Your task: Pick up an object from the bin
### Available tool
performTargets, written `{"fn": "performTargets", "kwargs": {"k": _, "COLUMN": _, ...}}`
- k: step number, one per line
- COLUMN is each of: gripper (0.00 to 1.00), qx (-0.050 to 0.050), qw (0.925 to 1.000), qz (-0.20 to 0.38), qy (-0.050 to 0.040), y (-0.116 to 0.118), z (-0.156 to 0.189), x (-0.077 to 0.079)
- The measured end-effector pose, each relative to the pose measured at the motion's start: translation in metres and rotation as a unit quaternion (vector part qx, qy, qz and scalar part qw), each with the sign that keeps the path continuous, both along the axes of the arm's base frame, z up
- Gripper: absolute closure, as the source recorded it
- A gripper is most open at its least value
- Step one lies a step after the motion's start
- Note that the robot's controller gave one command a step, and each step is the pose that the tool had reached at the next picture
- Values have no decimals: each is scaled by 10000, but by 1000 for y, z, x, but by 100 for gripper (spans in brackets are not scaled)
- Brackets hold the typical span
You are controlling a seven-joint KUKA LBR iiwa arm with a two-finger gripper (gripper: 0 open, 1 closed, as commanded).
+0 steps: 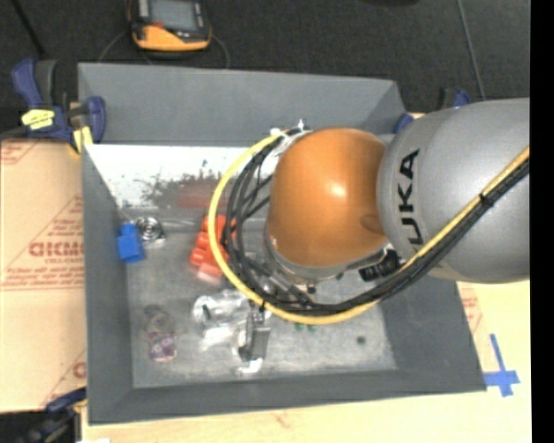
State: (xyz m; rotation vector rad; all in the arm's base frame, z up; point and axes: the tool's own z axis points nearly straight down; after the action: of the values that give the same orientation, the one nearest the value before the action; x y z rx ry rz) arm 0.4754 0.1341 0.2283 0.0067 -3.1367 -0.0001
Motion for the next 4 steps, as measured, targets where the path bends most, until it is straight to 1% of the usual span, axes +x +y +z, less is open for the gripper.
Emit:
{"fn": "performTargets", "kwargs": {"k": 1, "gripper": 0, "qx": -2, "qw": 9947, "qz": 1024, "qy": 46, "y": -59, "z": -160, "x": 80}}
{"fn": "performTargets", "kwargs": {"k": 4, "gripper": 0, "qx": 34, "qw": 9958, "qz": 912, "qy": 19, "y": -58, "z": -156, "x": 83}}
